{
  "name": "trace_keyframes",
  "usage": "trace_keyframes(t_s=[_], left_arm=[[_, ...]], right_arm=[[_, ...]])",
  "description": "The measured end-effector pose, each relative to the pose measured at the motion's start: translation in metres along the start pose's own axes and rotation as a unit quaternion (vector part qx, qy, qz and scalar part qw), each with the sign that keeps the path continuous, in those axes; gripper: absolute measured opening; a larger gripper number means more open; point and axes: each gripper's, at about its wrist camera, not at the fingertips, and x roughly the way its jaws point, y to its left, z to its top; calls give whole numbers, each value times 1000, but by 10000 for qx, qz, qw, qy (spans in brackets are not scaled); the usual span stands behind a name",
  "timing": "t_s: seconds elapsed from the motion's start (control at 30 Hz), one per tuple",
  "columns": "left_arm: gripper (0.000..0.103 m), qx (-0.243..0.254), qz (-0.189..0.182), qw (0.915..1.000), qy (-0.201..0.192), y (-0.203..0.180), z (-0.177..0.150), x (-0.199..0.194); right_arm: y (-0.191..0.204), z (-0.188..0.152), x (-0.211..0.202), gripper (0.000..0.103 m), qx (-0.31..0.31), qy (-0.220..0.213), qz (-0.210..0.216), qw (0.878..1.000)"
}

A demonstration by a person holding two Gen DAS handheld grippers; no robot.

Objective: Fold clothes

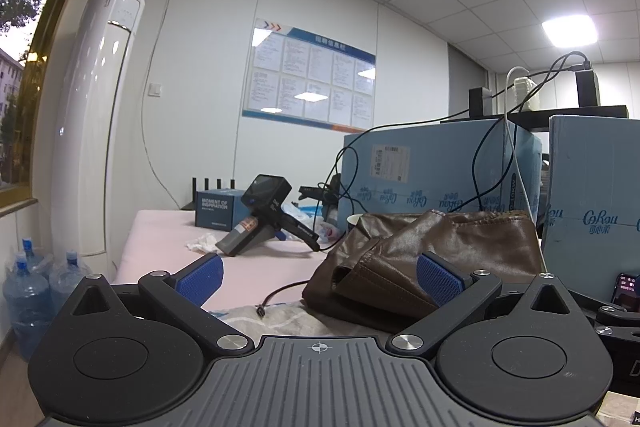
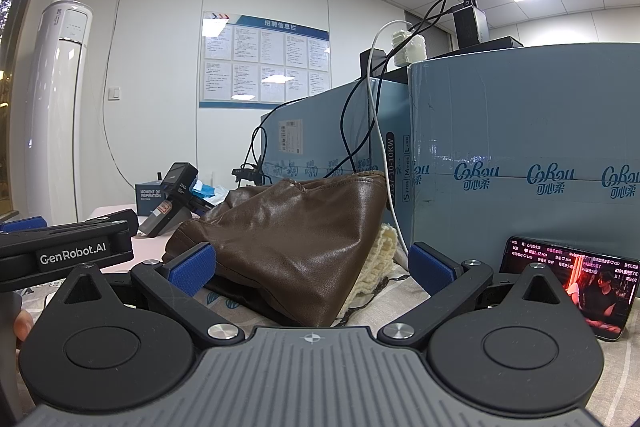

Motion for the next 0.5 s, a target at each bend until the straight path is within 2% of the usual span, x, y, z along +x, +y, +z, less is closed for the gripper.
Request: trace_keyframes(t_s=[0.5], left_arm=[[103, 2, 12, 10000, -1, -1, -3, 1]], right_arm=[[0, 0, 0, 103, 6, 3, 0, 10000]])
